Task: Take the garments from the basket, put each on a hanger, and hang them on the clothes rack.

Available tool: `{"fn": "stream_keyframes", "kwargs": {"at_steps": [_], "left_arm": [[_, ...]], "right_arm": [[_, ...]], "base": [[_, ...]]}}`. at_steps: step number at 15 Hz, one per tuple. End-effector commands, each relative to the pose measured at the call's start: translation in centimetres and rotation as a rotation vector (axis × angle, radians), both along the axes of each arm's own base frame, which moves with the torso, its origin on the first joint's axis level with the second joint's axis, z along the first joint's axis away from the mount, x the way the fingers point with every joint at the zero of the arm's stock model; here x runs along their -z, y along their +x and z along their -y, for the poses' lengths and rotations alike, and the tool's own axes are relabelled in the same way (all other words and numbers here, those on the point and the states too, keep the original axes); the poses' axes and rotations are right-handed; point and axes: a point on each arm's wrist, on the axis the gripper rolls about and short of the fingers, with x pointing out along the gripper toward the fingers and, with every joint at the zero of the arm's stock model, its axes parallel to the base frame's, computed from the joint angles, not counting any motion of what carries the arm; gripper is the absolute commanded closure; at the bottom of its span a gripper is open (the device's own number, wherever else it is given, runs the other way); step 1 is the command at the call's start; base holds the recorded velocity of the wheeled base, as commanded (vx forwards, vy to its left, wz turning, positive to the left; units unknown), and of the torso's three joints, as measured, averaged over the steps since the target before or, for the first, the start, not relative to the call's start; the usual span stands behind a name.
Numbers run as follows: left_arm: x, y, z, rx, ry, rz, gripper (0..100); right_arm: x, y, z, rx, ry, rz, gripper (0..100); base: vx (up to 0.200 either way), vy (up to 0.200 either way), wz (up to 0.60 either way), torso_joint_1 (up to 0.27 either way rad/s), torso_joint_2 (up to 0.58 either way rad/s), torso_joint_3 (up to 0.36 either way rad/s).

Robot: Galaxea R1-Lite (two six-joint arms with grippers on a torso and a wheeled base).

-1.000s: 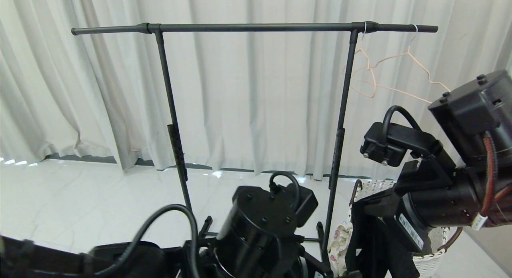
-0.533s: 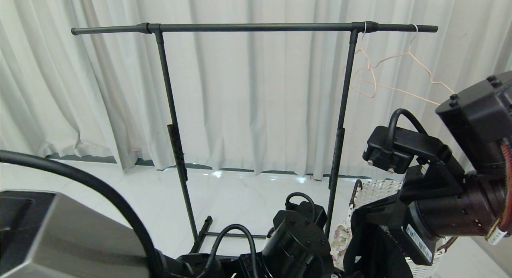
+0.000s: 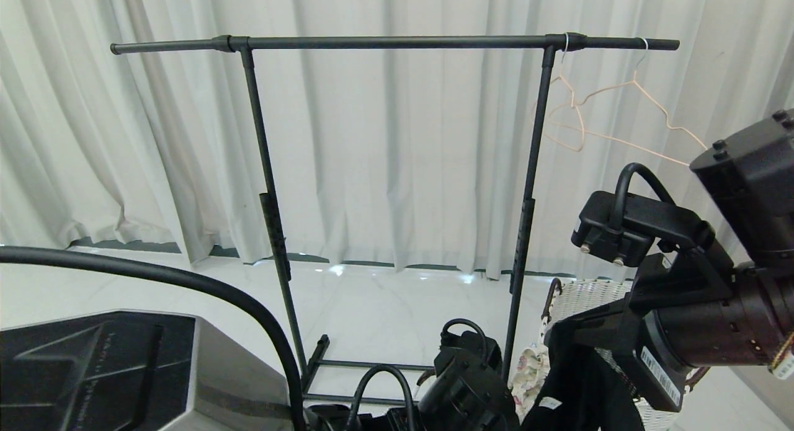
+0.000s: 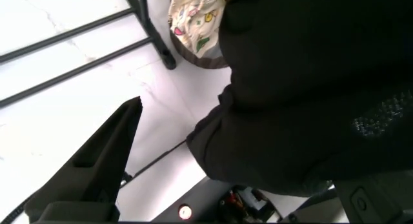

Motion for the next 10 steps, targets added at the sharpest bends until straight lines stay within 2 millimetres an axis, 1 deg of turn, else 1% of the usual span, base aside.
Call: {"fn": "stream_keyframes", "kwargs": {"at_steps": [1, 2, 3, 5, 7, 8, 9, 10], "left_arm": [[0.1, 0.0, 0.0, -0.002, 0.003, 0.0, 0], [0.0, 0.0, -0.1, -0.002, 0.002, 0.003, 0], [-0.2, 0.0, -0.1, -0.009, 0.002, 0.01, 100], [-0.2, -0.3, -0.2, -0.024, 0.013, 0.024, 100], [-0.4, -2.0, -1.5, -0.001, 0.036, 0.015, 100], [-1.1, -3.3, -2.3, 0.023, 0.036, 0.016, 100], [-2.3, -4.9, -3.7, 0.049, 0.018, 0.02, 100], [-4.0, -6.2, -5.0, 0.061, -0.038, 0.019, 100]], "right_arm": [[0.0, -0.1, 0.1, -0.001, -0.006, -0.004, 100], [0.0, -0.1, 0.1, 0.001, -0.008, -0.004, 100], [0.0, -0.1, 0.2, 0.002, -0.007, -0.002, 100], [0.1, 0.0, 0.2, 0.008, -0.012, 0.0, 100], [0.3, 0.1, 0.2, 0.015, -0.018, -0.006, 100], [0.4, 0.3, 0.1, 0.02, -0.021, -0.009, 100], [0.4, 0.5, 0.1, 0.025, -0.022, -0.012, 100], [0.4, 0.6, 0.0, 0.027, -0.022, -0.013, 100]], "base": [[0.0, 0.0, 0.0, 0.0, 0.0, 0.0], [0.0, 0.0, 0.0, 0.0, 0.0, 0.0], [0.0, 0.0, 0.0, 0.0, 0.0, 0.0], [0.0, 0.0, 0.0, 0.0, 0.0, 0.0], [0.0, 0.0, 0.0, 0.0, 0.0, 0.0], [0.0, 0.0, 0.0, 0.0, 0.0, 0.0], [0.0, 0.0, 0.0, 0.0, 0.0, 0.0], [0.0, 0.0, 0.0, 0.0, 0.0, 0.0]]}}
